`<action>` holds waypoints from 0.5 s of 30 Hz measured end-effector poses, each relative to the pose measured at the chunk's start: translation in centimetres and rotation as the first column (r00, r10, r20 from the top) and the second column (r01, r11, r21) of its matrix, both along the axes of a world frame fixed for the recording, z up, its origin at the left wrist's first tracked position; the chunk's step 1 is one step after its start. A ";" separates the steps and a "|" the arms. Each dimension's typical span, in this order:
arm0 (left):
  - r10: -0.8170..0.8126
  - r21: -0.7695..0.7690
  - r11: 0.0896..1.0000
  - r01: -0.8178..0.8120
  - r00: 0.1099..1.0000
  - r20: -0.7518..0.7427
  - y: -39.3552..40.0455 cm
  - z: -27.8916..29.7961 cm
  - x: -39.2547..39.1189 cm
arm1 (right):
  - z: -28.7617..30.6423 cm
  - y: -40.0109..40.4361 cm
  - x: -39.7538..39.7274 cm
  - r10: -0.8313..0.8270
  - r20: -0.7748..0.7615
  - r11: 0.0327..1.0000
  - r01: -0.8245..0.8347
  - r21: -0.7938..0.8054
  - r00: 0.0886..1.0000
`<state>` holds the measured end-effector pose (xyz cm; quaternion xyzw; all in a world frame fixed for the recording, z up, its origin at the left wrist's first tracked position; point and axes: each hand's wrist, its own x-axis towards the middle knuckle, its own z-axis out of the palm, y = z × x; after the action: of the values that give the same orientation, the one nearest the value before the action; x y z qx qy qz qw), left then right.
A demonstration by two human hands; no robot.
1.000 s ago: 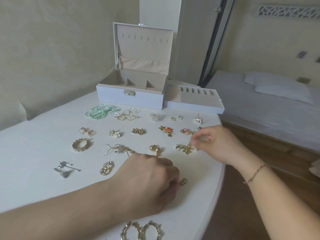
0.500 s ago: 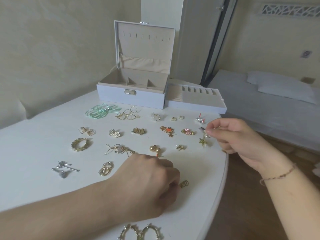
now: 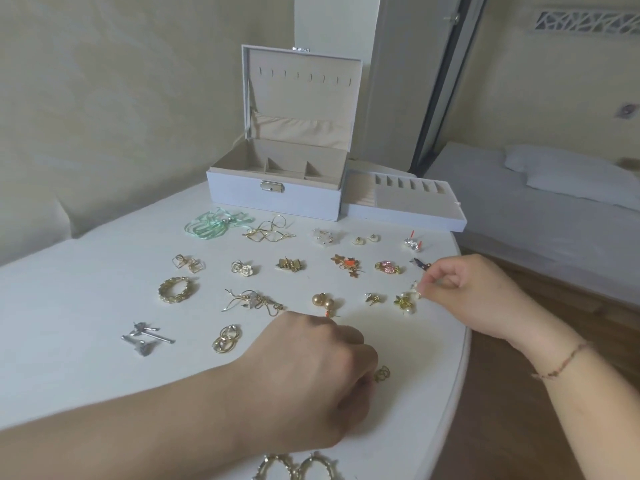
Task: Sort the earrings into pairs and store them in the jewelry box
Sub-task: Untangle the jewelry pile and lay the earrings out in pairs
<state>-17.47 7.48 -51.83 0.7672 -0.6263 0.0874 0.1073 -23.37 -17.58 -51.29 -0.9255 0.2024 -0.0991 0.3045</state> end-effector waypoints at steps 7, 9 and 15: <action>-0.008 0.017 1.000 0.008 1.000 0.030 -0.1 0.2 -0.4 | -0.6 0.4 -0.7 0.018 0.036 0.997 -0.015 -0.073 0.999; -0.026 0.017 1.000 0.026 0.999 0.022 0.1 0.2 -0.4 | -0.7 0.6 -0.8 0.032 0.051 0.996 -0.028 -0.086 0.998; -0.042 0.085 0.996 0.035 0.996 0.085 0.2 1.6 0.2 | 0.0 1.9 -1.2 0.022 0.049 0.979 -0.012 -0.202 0.999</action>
<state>-17.28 7.69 -50.27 0.7543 -0.6481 0.0923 0.0497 -24.54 -15.70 -51.34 -0.9505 0.1754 -0.1400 0.2148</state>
